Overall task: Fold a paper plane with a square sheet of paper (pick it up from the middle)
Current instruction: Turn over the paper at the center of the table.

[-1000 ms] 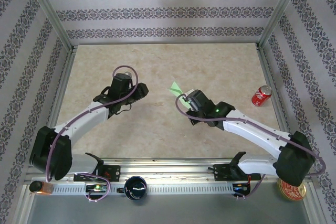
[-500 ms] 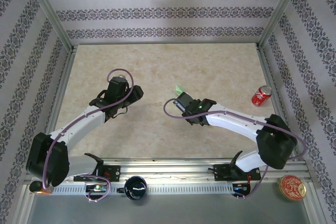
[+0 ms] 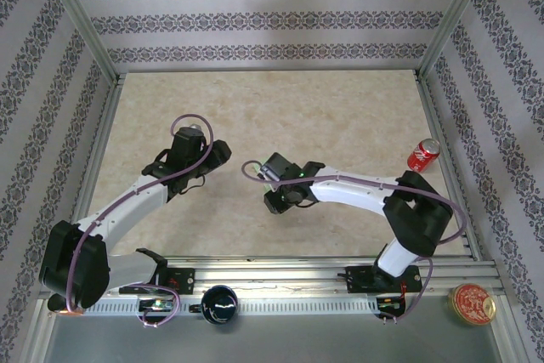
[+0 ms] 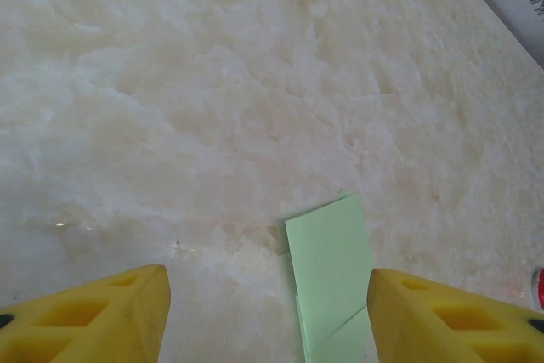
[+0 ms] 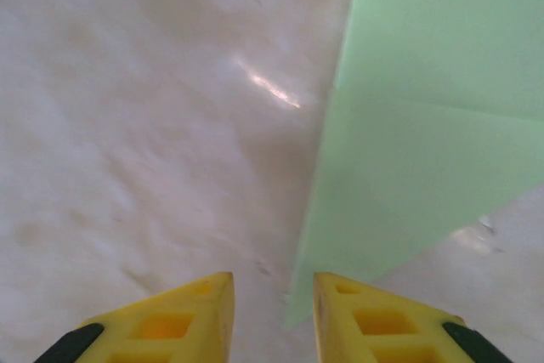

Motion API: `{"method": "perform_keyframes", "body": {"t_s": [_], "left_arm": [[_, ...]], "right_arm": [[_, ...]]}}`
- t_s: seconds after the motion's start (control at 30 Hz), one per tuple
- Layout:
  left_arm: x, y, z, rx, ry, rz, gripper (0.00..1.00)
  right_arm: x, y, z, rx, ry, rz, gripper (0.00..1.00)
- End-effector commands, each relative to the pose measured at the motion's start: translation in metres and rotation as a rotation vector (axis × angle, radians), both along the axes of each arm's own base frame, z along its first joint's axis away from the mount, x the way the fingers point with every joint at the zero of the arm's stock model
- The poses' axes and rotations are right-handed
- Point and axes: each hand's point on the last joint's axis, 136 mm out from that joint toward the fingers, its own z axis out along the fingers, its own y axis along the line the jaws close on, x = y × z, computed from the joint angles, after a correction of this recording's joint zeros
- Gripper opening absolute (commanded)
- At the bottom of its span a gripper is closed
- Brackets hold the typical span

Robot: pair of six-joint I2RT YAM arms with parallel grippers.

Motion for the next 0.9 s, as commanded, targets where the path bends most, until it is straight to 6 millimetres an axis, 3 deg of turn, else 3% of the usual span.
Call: {"method": "perform_keyframes", "body": {"t_s": [0.0, 0.07, 0.13, 0.27, 0.37, 0.63, 0.87], "left_arm": [[0.009, -0.010, 0.010, -0.046, -0.029, -0.042, 0.62], [0.010, -0.017, 0.005, -0.066, -0.008, -0.067, 0.60], [0.011, -0.025, 0.001, -0.093, 0.010, -0.098, 0.55], [0.013, -0.042, -0.014, -0.170, 0.074, -0.134, 0.50], [0.015, -0.053, -0.023, -0.227, 0.111, -0.153, 0.45], [0.015, -0.081, -0.035, -0.347, 0.150, -0.226, 0.38], [0.014, -0.095, -0.048, -0.379, 0.174, -0.251, 0.30]], "right_arm": [[0.006, 0.013, 0.028, 0.273, 0.110, -0.095, 0.34], [0.015, 0.006, 0.031, 0.357, 0.158, -0.157, 0.32], [0.024, -0.003, 0.027, 0.408, 0.190, -0.221, 0.21], [0.041, 0.000, 0.021, 0.575, 0.322, -0.321, 0.06], [0.050, 0.003, 0.011, 0.613, 0.371, -0.387, 0.03], [0.047, -0.002, -0.034, 0.538, 0.447, -0.487, 0.02], [0.037, -0.028, -0.069, 0.404, 0.469, -0.716, 0.00]]}}
